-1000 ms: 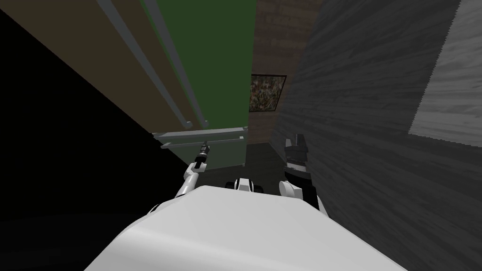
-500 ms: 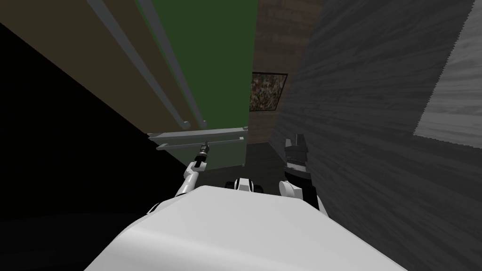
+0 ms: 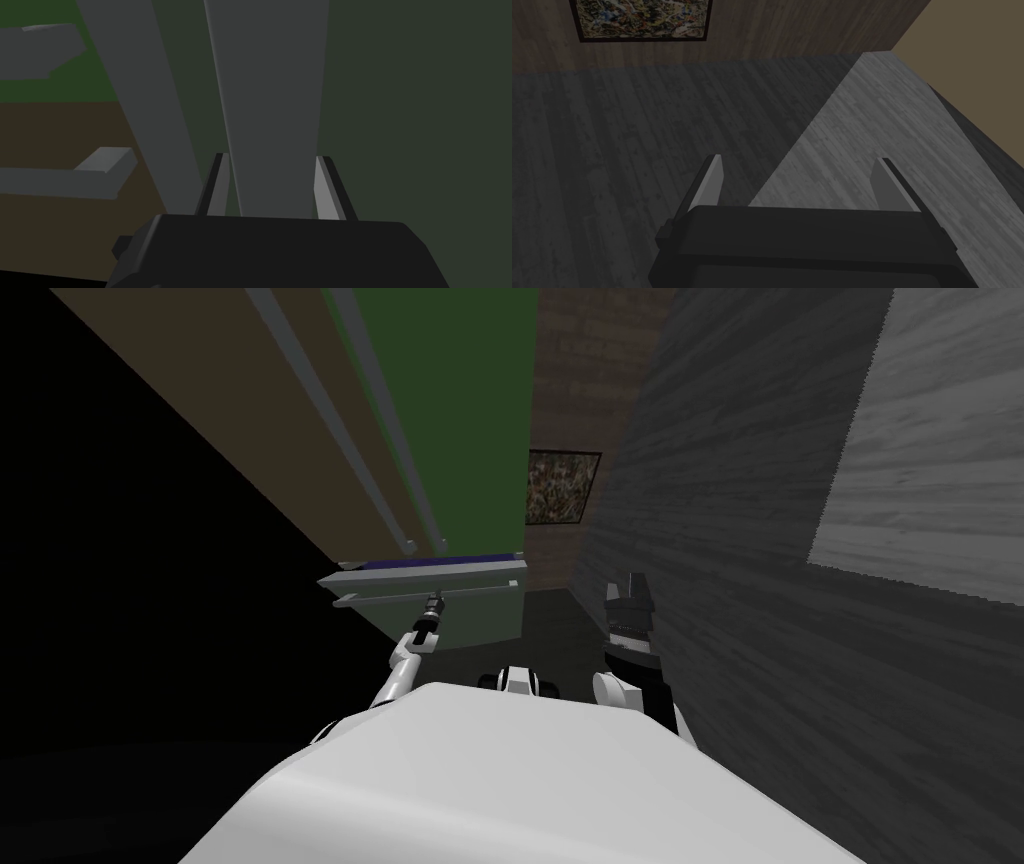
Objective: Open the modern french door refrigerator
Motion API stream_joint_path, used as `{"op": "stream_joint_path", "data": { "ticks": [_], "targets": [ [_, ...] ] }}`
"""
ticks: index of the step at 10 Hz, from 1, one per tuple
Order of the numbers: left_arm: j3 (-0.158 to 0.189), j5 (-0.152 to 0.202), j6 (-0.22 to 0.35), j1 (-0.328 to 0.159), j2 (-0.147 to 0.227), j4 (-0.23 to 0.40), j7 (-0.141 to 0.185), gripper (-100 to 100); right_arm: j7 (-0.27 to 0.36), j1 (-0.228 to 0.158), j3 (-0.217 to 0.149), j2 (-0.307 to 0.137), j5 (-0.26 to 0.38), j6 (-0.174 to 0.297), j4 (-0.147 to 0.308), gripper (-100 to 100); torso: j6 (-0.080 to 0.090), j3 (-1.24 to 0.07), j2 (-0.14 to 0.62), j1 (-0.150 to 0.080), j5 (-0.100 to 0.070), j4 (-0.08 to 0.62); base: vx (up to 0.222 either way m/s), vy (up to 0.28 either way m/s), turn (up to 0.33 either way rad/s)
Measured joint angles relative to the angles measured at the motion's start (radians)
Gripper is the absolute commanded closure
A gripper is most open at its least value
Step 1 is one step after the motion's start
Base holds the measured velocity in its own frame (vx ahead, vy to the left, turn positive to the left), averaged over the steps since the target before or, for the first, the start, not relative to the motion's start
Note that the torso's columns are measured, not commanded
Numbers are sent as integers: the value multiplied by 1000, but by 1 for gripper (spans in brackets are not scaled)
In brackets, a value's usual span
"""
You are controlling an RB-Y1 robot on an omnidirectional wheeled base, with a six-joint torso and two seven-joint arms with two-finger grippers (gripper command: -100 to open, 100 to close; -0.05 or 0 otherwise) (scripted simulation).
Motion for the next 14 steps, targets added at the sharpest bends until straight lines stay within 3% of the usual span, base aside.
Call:
{"op": "stream_joint_path", "data": {
  "ticks": [13, 14],
  "targets": [
    [-17, -26, -4, 40, 7, -46, 51, 100, 0, 0, 0, 0, 0, 0, 0, 0, 0, 3, 5, -2, 3, -2, -167, -49, 22],
    [-19, -29, -3, 45, 7, -54, 56, -100, 0, 0, 0, 0, 0, 0, 0, 0, 0, 3, 6, -1, 2, -1, -135, -27, -54]
  ]
}}
